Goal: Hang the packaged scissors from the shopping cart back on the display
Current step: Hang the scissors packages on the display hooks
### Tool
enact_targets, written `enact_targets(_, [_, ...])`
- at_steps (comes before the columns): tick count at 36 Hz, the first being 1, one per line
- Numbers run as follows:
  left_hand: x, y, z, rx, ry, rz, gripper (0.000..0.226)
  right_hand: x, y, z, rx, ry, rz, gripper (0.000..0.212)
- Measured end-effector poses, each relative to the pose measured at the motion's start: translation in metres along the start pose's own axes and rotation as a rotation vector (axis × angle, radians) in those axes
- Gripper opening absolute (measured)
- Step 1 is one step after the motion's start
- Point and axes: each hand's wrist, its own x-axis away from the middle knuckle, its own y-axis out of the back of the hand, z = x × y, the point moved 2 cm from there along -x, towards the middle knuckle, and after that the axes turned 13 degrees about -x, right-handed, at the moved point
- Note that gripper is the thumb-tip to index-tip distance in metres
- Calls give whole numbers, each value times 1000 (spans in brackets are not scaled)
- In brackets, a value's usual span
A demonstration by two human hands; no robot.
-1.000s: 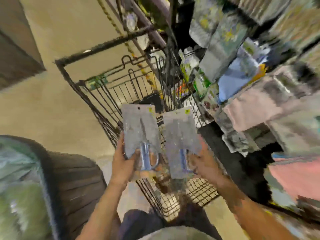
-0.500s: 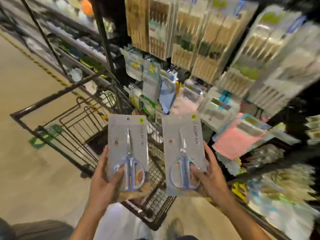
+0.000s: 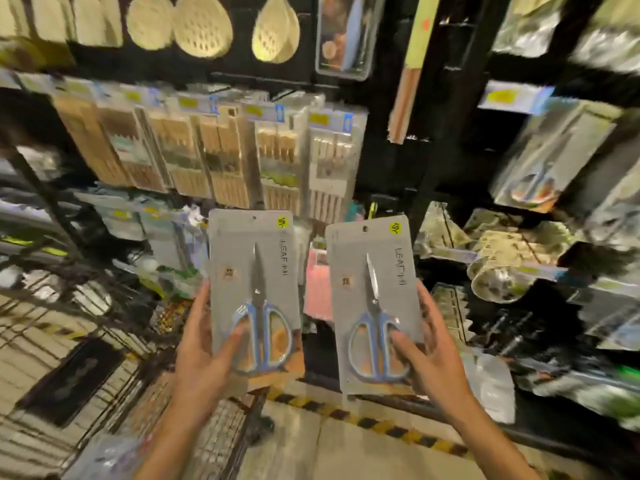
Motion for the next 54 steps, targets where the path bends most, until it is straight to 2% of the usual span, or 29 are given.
enact_targets(5, [22,-85,-45,35,-87,95,82,19,94,39,-26,71,-102,76])
enact_targets(10, [51,-162,-86,75,-102,186,78,40,174,68,-10,118,-207,79])
enact_targets(19, [94,-251,-150,44,-194,269,79,72,259,107,37,135,-283,78])
enact_targets(32, [61,-317,-185,6,-268,370,83,35,307,117,39,166,-358,76])
enact_targets(47, [-19,-389,-207,71,-298,387,80,-61,347,130,112,201,-405,76])
enact_targets(54, [-51,-404,-208,49,-290,324,79,-103,358,129,88,214,-369,75])
